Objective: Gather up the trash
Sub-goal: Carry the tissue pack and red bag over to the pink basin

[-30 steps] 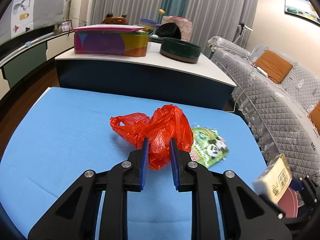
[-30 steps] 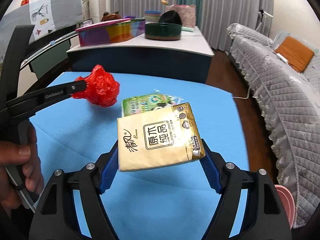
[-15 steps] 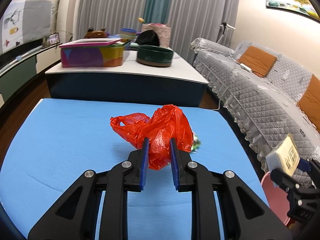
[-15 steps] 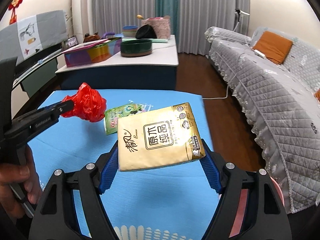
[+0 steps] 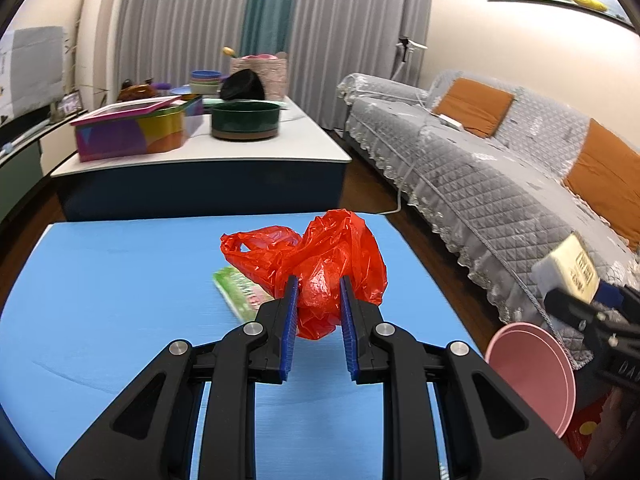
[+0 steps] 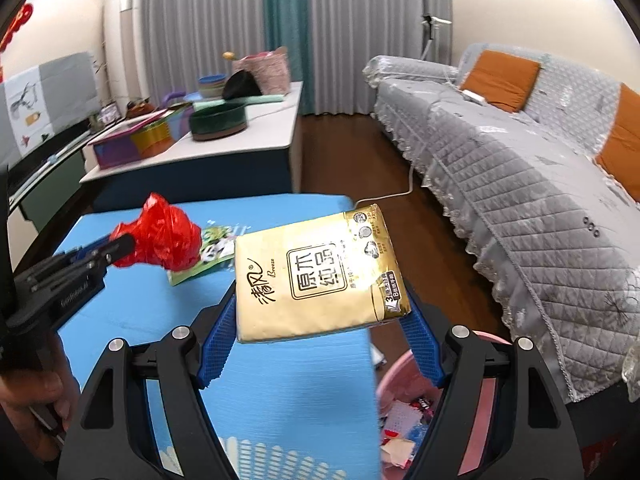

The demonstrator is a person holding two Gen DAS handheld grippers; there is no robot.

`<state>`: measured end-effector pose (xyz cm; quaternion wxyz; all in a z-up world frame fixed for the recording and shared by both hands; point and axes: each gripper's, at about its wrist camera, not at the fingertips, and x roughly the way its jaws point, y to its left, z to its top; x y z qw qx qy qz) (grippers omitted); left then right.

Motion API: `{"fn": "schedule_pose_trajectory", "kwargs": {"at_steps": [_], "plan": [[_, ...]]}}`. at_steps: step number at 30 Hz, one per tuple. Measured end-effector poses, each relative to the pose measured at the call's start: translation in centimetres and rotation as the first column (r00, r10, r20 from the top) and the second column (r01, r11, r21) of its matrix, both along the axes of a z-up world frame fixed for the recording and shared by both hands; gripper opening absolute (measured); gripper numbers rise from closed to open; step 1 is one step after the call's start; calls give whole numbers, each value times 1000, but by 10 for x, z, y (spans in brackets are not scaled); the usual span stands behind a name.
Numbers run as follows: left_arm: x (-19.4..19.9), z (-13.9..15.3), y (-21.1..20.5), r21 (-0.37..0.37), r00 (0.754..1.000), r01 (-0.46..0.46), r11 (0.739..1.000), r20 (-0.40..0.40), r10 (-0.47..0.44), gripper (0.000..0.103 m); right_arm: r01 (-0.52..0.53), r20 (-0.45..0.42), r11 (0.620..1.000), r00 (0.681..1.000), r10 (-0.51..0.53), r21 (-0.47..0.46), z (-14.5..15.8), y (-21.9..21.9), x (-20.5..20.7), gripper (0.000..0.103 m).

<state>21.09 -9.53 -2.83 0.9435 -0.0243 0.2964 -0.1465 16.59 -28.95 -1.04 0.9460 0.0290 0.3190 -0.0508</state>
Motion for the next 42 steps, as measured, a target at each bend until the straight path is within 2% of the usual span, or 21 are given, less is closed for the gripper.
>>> {"fn": "schedule_pose_trajectory", "kwargs": {"at_steps": [7, 18, 25, 35, 42], "plan": [[-8, 2, -34, 2, 997, 79, 997, 20, -79, 20, 66, 12, 998, 998, -66, 4, 3, -31, -15, 74], [-26, 6, -91, 9, 977, 207, 978, 56, -208, 20, 185, 26, 983, 982, -185, 6, 6, -83, -39, 74], [-39, 5, -127, 18, 953, 294, 956, 67, -294, 20, 270, 33, 963, 962, -270, 10, 5, -111, -57, 74], [-60, -9, -174, 38, 903, 426, 904, 46, -427, 20, 375, 18, 927, 927, -376, 22, -2, -146, -79, 74], [-67, -18, -193, 46, 871, 490, 871, 27, -491, 20, 411, 13, 911, 911, -411, 29, -4, -160, -87, 74]]}}
